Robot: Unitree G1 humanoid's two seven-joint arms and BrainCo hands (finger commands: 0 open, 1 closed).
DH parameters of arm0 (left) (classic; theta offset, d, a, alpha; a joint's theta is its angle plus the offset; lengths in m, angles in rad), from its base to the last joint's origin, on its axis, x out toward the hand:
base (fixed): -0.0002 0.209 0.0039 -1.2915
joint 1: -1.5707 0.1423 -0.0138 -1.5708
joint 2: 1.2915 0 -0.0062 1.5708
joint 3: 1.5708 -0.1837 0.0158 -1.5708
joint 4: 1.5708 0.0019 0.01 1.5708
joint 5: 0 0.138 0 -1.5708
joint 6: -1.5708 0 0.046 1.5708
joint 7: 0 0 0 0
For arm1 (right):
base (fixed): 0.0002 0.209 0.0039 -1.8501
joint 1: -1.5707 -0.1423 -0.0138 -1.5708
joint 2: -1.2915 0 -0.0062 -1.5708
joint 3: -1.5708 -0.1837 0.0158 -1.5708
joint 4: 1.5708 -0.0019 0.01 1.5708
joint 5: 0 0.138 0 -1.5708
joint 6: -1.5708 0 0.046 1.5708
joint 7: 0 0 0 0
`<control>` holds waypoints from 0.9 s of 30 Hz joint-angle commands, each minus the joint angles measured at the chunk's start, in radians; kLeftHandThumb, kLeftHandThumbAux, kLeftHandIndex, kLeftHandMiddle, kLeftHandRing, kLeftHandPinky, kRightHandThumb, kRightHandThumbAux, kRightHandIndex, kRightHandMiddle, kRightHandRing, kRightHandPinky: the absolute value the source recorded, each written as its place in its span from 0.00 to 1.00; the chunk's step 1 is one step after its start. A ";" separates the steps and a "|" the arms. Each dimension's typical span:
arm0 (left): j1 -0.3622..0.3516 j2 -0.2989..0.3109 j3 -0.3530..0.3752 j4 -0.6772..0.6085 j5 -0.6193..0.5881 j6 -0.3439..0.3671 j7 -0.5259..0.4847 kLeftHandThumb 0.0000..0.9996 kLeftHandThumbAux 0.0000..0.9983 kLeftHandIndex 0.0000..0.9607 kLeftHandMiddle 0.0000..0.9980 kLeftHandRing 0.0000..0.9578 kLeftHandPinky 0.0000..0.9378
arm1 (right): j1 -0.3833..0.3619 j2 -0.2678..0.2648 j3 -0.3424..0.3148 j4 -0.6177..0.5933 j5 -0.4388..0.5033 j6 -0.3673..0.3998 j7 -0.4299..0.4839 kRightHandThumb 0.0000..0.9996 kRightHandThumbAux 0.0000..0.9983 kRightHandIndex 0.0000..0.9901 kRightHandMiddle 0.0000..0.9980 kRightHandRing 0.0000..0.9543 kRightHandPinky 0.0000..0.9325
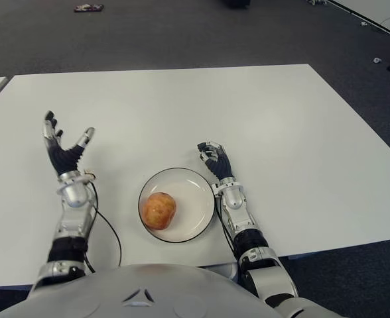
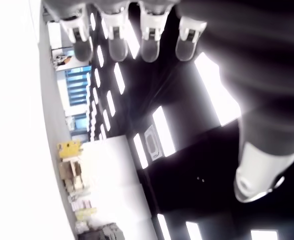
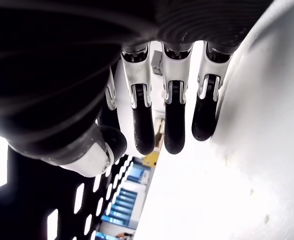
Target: Put the apples into the plate.
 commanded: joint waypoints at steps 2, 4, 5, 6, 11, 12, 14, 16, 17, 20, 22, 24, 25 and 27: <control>0.039 -0.029 -0.048 -0.007 0.019 0.025 -0.014 0.00 0.44 0.00 0.00 0.00 0.00 | 0.073 0.016 0.008 0.057 0.005 0.045 0.016 0.71 0.72 0.42 0.36 0.36 0.38; 0.048 -0.031 -0.061 0.000 0.016 0.026 -0.027 0.00 0.43 0.00 0.00 0.00 0.00 | 0.072 0.017 0.007 0.056 0.005 0.046 0.014 0.71 0.72 0.42 0.36 0.36 0.38; 0.052 -0.031 -0.067 0.003 0.015 0.027 -0.034 0.00 0.43 0.00 0.00 0.00 0.00 | 0.072 0.017 0.007 0.055 0.004 0.047 0.013 0.71 0.72 0.42 0.36 0.36 0.39; 0.058 -0.029 -0.074 0.006 0.012 0.027 -0.045 0.00 0.42 0.00 0.00 0.00 0.00 | 0.073 0.017 0.006 0.054 0.004 0.048 0.012 0.71 0.72 0.42 0.36 0.36 0.39; 0.091 -0.017 -0.100 0.007 -0.003 0.012 -0.103 0.00 0.42 0.00 0.00 0.00 0.00 | 0.075 0.020 0.002 0.040 0.001 0.053 -0.003 0.71 0.72 0.42 0.36 0.37 0.39; 0.096 -0.014 -0.105 0.008 -0.007 0.009 -0.117 0.00 0.42 0.00 0.00 0.00 0.00 | 0.075 0.021 0.000 0.038 0.001 0.054 -0.007 0.71 0.72 0.42 0.36 0.37 0.39; 0.101 -0.007 -0.113 0.009 -0.015 0.006 -0.136 0.00 0.42 0.00 0.00 0.00 0.00 | 0.075 0.022 -0.002 0.034 0.001 0.056 -0.011 0.71 0.72 0.42 0.36 0.37 0.39; 0.101 -0.001 -0.119 0.016 -0.020 0.006 -0.154 0.00 0.43 0.00 0.00 0.00 0.00 | 0.072 0.024 -0.004 0.033 0.001 0.057 -0.017 0.71 0.72 0.42 0.36 0.37 0.38; 0.101 0.002 -0.121 0.019 -0.022 0.005 -0.161 0.00 0.43 0.00 0.00 0.00 0.00 | 0.070 0.024 -0.005 0.034 0.001 0.057 -0.019 0.71 0.72 0.42 0.36 0.37 0.39; 0.097 0.007 -0.121 0.026 -0.023 0.006 -0.173 0.00 0.43 0.00 0.00 0.00 0.00 | 0.064 0.026 -0.006 0.027 -0.001 0.054 -0.028 0.71 0.72 0.42 0.36 0.37 0.39; 0.093 0.011 -0.122 0.034 -0.022 0.005 -0.177 0.00 0.43 0.00 0.00 0.00 0.00 | 0.061 0.028 -0.007 0.014 -0.002 0.055 -0.034 0.71 0.72 0.42 0.36 0.37 0.38; 0.087 0.014 -0.123 0.048 -0.019 0.000 -0.175 0.00 0.43 0.00 0.00 0.00 0.00 | 0.057 0.032 -0.007 -0.007 -0.003 0.064 -0.042 0.71 0.72 0.42 0.36 0.36 0.38; 0.085 0.016 -0.124 0.054 -0.018 -0.002 -0.173 0.00 0.42 0.00 0.00 0.00 0.00 | 0.056 0.035 -0.008 -0.019 -0.002 0.069 -0.045 0.71 0.72 0.42 0.36 0.36 0.38; 0.082 0.017 -0.125 0.060 -0.017 -0.005 -0.170 0.00 0.42 0.00 0.00 0.00 0.00 | 0.057 0.037 -0.009 -0.032 0.000 0.076 -0.048 0.71 0.72 0.42 0.35 0.36 0.38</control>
